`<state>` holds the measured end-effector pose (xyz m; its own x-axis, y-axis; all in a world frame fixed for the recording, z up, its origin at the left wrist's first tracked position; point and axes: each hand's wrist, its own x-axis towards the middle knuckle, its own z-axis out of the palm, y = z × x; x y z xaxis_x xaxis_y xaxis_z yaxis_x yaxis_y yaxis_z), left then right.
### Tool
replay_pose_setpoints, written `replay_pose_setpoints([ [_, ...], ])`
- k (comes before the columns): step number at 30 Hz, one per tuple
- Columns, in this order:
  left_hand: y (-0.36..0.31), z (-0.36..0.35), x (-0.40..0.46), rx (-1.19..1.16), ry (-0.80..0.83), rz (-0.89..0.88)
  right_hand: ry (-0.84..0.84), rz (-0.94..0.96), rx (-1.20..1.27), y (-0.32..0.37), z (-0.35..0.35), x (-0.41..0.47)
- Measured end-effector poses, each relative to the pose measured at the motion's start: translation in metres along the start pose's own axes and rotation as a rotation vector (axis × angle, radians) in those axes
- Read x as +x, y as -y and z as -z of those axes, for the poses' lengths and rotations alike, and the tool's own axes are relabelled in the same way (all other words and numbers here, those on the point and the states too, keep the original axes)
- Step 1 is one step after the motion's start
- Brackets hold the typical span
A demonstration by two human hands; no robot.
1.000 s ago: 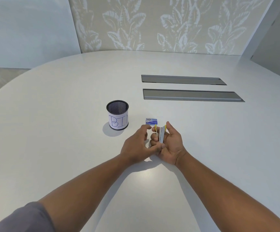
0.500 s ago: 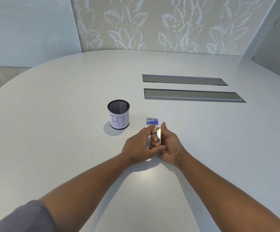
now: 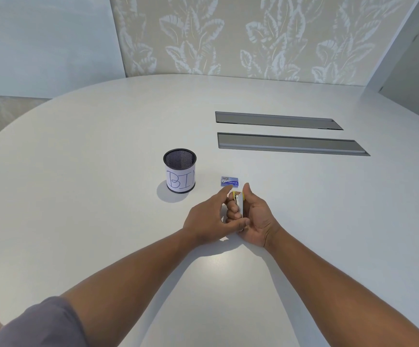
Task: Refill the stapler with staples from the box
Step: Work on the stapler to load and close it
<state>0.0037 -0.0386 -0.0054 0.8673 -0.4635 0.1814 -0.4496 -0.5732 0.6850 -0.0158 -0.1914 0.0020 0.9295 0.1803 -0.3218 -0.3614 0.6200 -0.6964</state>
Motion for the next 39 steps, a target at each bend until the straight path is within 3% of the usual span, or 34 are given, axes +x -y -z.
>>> replay_pose_setpoints([
  [9,0.0021,-0.0018,0.0002,-0.007,-0.002,0.007,-0.002,0.009,0.07,-0.002,0.0014,0.0006],
  [16,-0.0002,-0.0046,-0.0001,0.008,-0.101,0.069,-0.09,0.052,0.117,-0.0024,0.0031,0.002],
  [39,0.0013,-0.005,-0.0036,-0.001,-0.083,-0.087,-0.057,0.026,0.098,-0.0045,0.0016,0.0028],
])
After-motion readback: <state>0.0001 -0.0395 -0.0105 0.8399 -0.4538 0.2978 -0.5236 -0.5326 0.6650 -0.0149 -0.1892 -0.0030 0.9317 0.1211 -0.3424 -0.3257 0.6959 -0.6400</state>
